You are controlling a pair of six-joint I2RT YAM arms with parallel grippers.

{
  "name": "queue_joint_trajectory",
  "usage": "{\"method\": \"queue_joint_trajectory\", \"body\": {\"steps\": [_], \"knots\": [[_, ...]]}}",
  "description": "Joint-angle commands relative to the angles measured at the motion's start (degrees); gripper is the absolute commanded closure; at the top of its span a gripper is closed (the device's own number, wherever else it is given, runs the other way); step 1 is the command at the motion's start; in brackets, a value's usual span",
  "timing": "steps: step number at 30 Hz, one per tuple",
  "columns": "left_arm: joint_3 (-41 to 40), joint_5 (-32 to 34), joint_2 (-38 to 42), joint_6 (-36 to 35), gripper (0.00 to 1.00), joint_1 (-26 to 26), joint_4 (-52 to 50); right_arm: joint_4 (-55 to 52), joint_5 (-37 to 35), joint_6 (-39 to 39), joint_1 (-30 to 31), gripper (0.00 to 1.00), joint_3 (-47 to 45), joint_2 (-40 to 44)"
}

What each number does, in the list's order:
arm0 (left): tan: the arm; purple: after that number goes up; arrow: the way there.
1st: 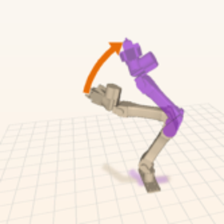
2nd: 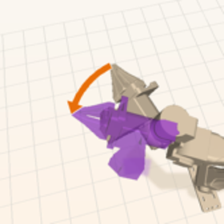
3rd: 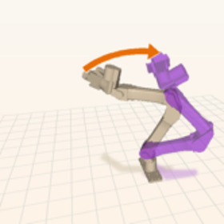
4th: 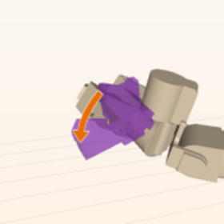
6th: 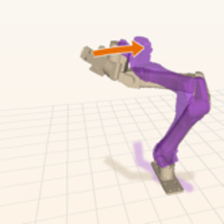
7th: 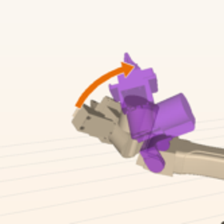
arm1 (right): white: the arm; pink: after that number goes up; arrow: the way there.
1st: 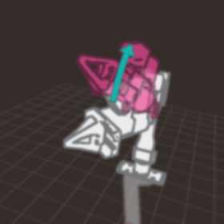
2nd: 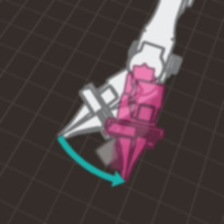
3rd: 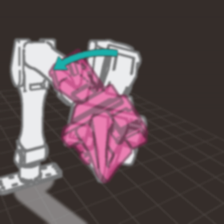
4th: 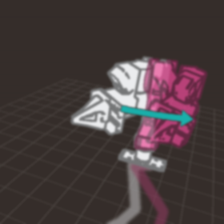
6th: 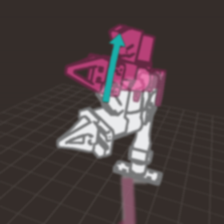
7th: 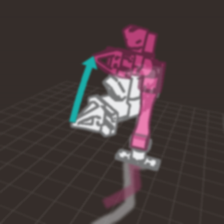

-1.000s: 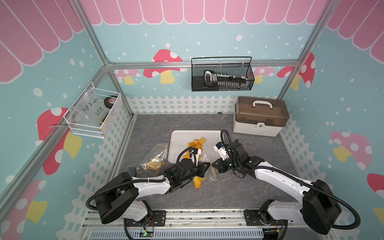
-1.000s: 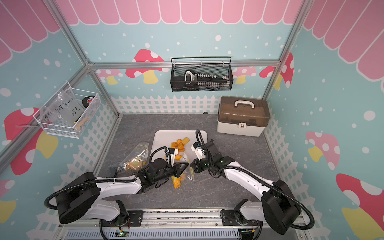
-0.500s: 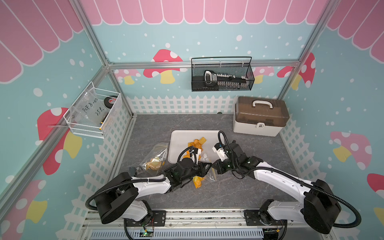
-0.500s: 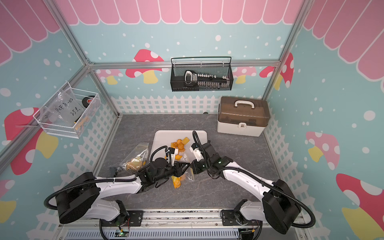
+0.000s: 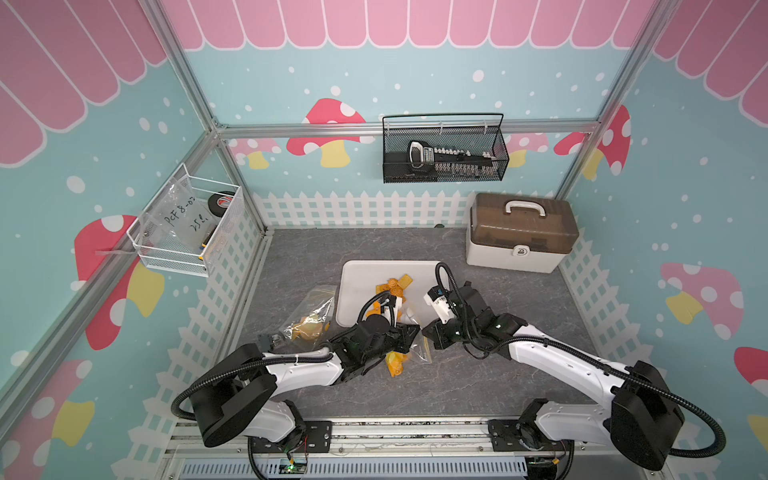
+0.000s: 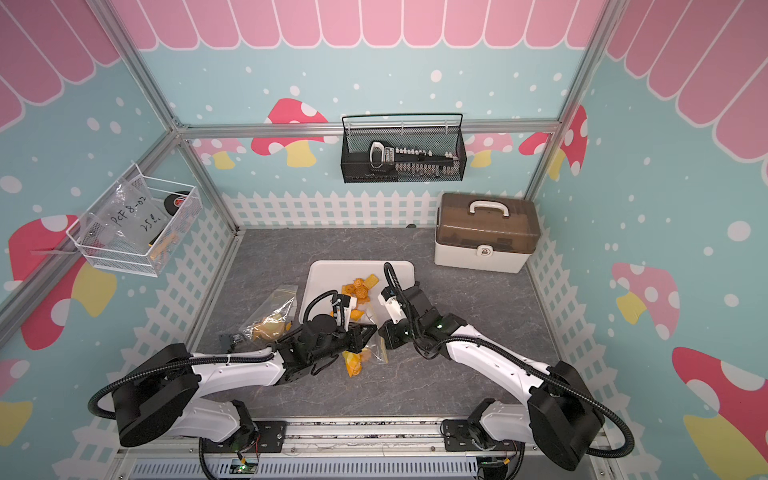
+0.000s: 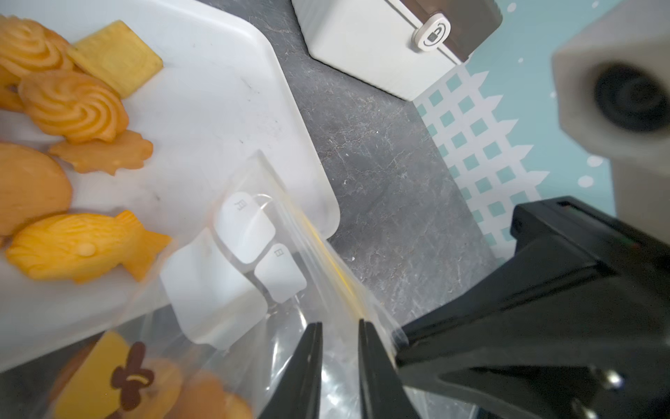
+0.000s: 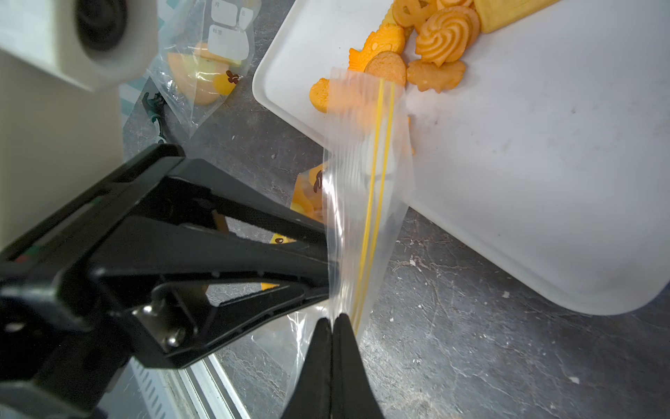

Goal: Pour cookies out of the ziploc bag
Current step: Open the ziploc bag at the center of the board.

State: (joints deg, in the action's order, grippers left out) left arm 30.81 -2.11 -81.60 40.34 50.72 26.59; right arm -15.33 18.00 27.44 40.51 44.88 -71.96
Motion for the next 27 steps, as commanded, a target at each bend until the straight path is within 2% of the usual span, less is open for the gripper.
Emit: {"method": "queue_joint_trajectory", "body": {"steps": [1,4,7,9,14,15,27], "knots": [[2.1,2.0,-0.6,-0.7,0.59,-0.2,-2.5,-0.4,0.9,-0.2,0.4,1.0,1.2,0.9],[3.5,3.2,-0.9,-1.4,0.51,-0.2,-4.9,-0.3,1.3,-0.2,0.5,1.0,1.3,0.8],[4.6,4.4,-1.6,-2.0,0.53,-0.2,-6.4,-0.3,1.1,-0.2,0.7,1.0,1.4,0.9],[4.9,4.3,-1.9,-2.0,0.61,-0.2,-6.5,-0.4,0.8,-0.3,0.7,1.0,1.2,1.2],[4.2,2.9,-1.3,-1.8,0.97,-0.2,-5.5,-0.5,-0.4,-0.5,0.7,1.0,1.1,0.7],[4.1,2.7,-1.0,-1.8,1.0,-0.2,-5.5,-0.5,-0.9,-0.6,0.7,1.0,1.1,0.6],[1.3,3.0,9.6,-3.1,1.0,0.2,-11.9,-7.4,-11.4,-1.9,0.6,1.0,2.7,2.6]]}}
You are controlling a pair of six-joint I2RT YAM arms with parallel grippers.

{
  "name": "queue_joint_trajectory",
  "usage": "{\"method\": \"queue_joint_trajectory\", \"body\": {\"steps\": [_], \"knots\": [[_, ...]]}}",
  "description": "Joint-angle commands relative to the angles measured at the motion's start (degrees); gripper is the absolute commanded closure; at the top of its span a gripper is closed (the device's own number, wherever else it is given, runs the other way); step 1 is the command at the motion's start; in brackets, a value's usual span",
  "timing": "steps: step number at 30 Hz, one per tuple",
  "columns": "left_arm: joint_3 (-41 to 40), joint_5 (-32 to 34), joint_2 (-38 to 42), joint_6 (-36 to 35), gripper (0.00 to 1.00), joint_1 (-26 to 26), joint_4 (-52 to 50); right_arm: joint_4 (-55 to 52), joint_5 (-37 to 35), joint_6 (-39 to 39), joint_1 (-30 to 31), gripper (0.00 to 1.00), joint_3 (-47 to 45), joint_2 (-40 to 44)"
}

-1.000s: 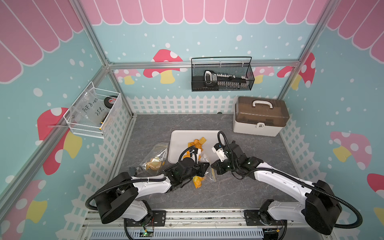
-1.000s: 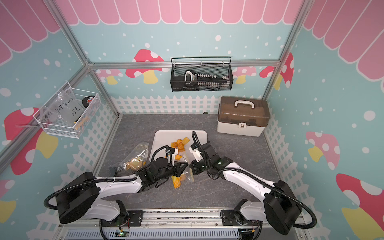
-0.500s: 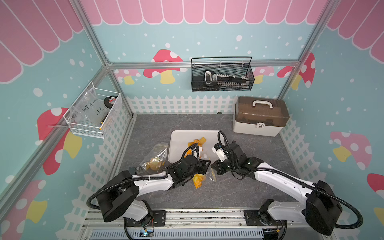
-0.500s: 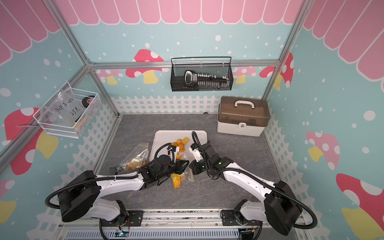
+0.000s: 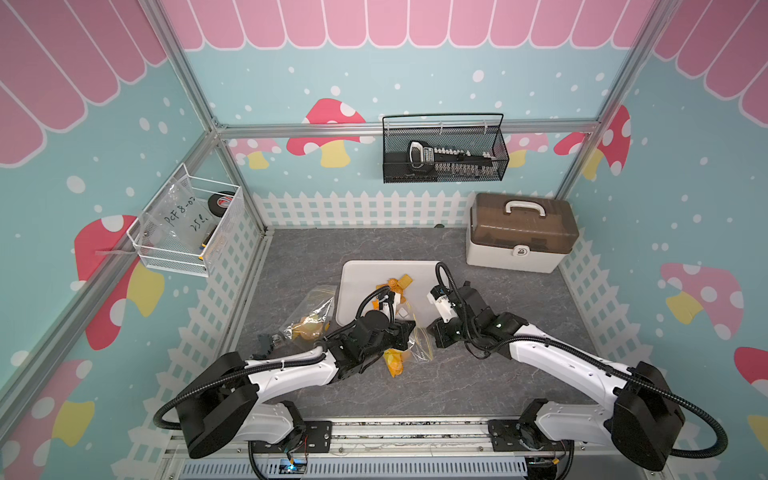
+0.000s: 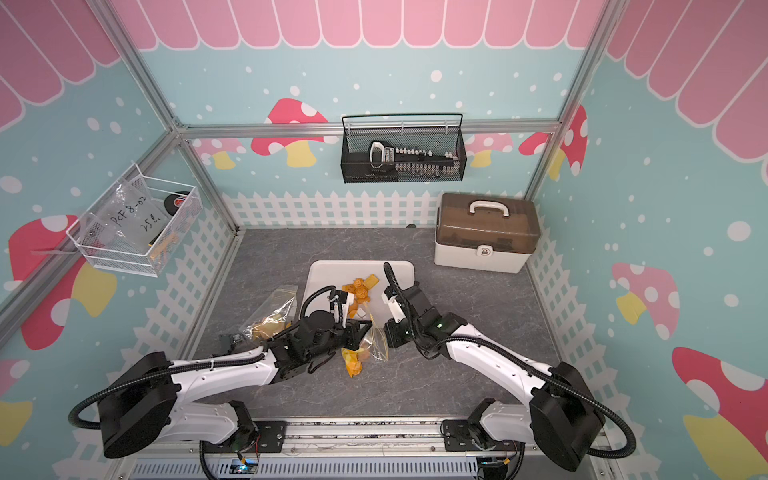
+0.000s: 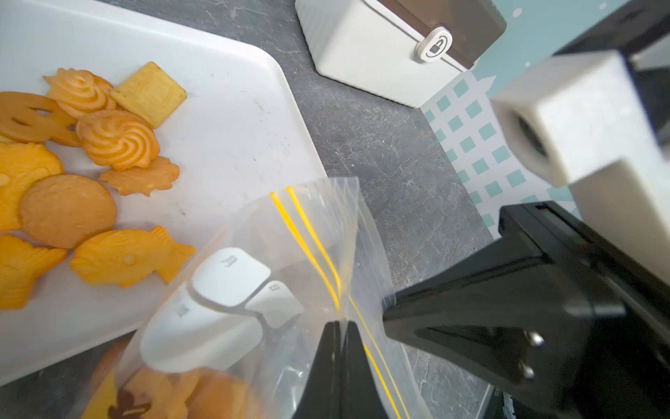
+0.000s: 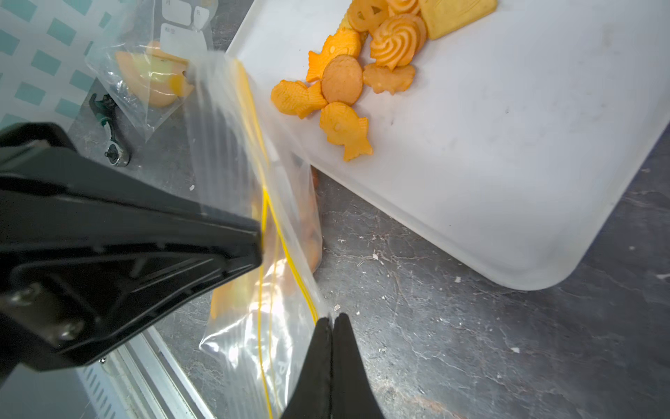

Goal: Pour cookies out of the ziploc bag
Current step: Open the ziploc bag at the center of the board.

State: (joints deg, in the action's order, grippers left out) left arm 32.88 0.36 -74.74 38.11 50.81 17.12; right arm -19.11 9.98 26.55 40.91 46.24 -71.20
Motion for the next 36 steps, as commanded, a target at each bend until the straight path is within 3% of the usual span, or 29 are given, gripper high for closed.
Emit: {"method": "queue_joint_trajectory", "body": {"steps": [1,9,13,14,18,24,33,36], "knots": [[-0.9,0.3,3.9,-0.9,1.0,0.2,-3.1,-3.7,-3.5,-1.0,0.3,1.0,1.4,2.3],[-1.1,-0.6,12.8,-1.4,1.0,0.3,-9.0,-6.3,-3.7,-1.2,0.3,1.0,3.8,5.1],[-0.9,-0.6,14.9,-1.4,1.0,0.4,-10.2,-5.6,1.3,-1.0,0.3,1.0,5.1,5.6],[-0.8,-0.6,15.0,-1.4,1.0,0.4,-10.2,-5.1,2.6,-0.6,0.4,0.95,5.3,5.8],[-0.1,-1.2,13.7,-1.4,1.0,0.4,-9.2,-3.7,6.9,0.2,0.8,0.58,7.1,6.6],[0.7,-1.6,11.4,-1.2,1.0,0.5,-7.0,-5.0,7.3,-0.2,1.9,0.41,11.3,4.3],[0.5,-0.9,13.1,-1.4,1.0,0.6,-7.7,-7.0,1.3,-0.9,5.0,0.48,12.2,-2.5],[0.5,-0.9,13.3,-1.4,1.0,0.6,-7.9,-7.9,-0.6,-1.1,6.2,0.59,13.1,-4.7]]}}
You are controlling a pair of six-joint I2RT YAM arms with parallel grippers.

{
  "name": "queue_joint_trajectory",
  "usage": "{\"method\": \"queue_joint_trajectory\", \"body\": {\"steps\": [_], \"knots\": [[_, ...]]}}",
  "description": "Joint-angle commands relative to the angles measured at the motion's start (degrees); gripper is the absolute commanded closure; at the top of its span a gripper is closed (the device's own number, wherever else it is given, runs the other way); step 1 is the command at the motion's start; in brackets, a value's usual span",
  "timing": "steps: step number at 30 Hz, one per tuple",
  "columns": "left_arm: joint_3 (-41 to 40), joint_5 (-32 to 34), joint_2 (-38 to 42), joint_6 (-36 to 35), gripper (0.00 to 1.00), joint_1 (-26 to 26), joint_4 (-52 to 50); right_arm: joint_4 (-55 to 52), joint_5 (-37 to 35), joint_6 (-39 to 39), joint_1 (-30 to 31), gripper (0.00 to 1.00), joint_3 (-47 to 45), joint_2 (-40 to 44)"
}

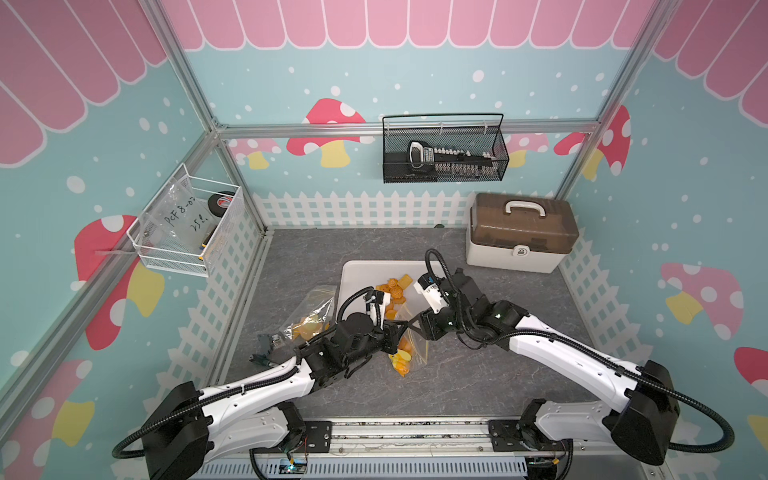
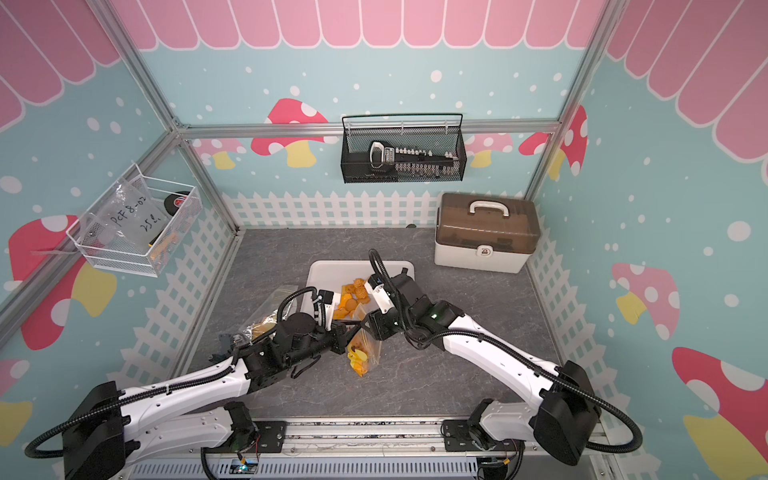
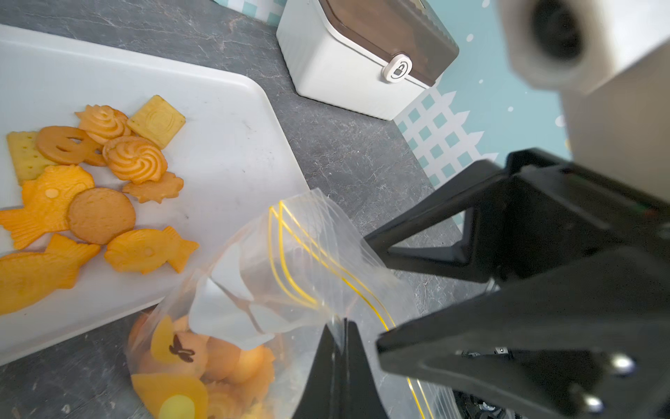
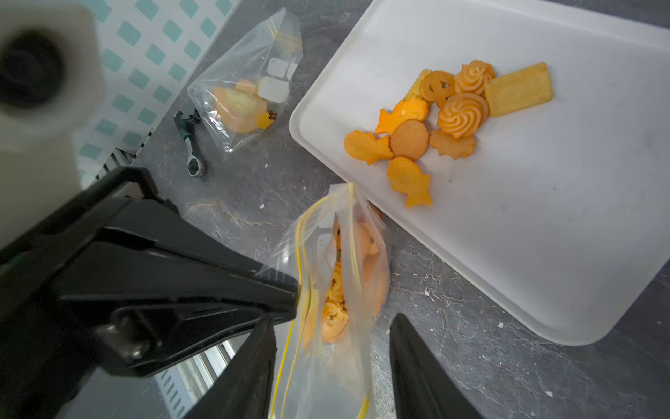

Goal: Pour cookies out of the ziploc bag
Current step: Open the ziploc bag at the center of the board.

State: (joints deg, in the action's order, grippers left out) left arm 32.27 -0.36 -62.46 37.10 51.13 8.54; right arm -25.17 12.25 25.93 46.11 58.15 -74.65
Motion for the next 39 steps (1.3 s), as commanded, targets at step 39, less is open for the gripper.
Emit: {"method": "queue_joint_trajectory", "body": {"steps": [39], "knots": [[6.6,1.7,18.9,-5.3,1.0,0.3,-22.1,-6.1,-10.3,-4.8,-0.1,1.0,9.6,-1.6]]}}
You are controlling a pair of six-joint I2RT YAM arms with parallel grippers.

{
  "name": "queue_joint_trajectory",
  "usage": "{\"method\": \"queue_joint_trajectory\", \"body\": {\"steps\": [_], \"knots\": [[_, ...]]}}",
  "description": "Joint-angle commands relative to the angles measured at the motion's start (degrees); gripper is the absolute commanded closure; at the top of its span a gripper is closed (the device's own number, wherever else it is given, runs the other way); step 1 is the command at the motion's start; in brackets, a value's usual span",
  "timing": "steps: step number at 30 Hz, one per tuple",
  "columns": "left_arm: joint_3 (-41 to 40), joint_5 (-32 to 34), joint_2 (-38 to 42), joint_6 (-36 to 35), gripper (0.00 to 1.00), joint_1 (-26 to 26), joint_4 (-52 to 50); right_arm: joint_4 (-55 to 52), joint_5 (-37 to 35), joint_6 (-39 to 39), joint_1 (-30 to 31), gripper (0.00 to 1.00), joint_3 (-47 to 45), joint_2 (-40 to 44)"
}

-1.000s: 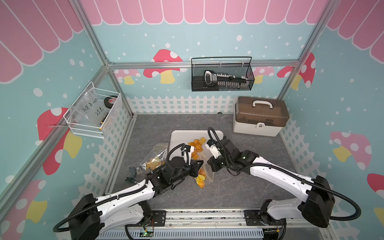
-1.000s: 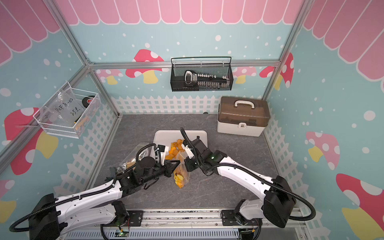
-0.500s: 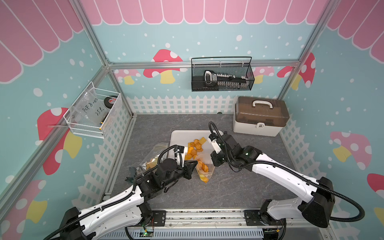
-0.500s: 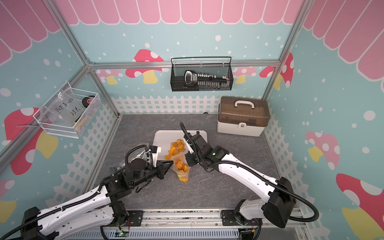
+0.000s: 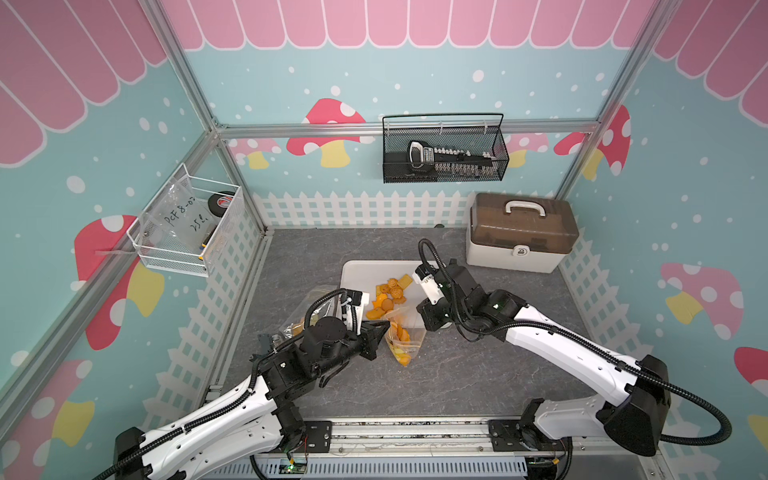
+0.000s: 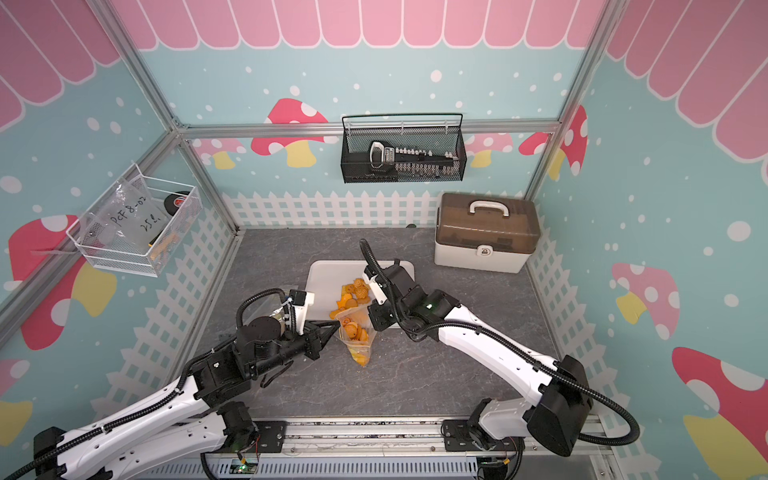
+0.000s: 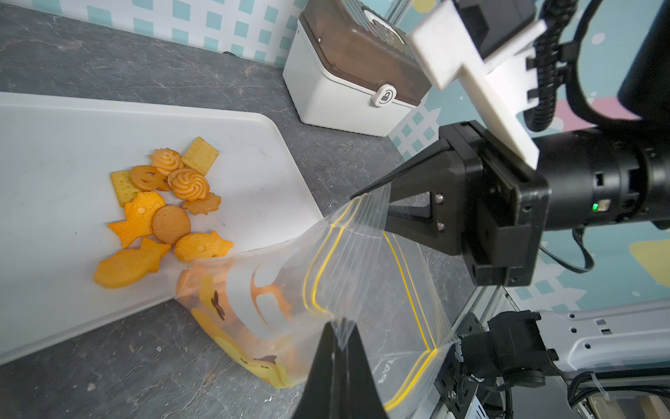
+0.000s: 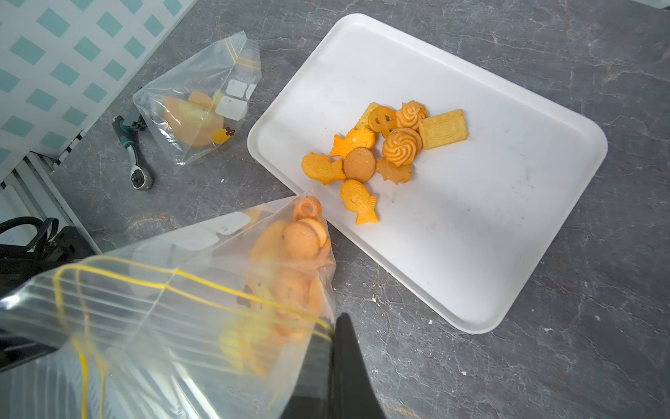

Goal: Pour cookies out of the ziploc bag
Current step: Open the ziploc bag at the center of the board.

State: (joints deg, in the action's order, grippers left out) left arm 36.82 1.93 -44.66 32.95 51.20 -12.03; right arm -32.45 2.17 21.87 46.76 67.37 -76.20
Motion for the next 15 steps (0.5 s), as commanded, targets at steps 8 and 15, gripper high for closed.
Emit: {"method": "queue_joint_trajectory", "body": {"steps": [8,15], "knots": [[0.9,1.0,-1.6,-1.6,1.0,-0.1,-1.7,3.5,1.2,-0.5,-2.7,1.0,-3.1,0.0],[-1.7,5.3,2.2,-1.7,0.56,-0.2,0.1,3.7,3.0,-1.5,-4.0,0.79,-4.9,0.1]]}}
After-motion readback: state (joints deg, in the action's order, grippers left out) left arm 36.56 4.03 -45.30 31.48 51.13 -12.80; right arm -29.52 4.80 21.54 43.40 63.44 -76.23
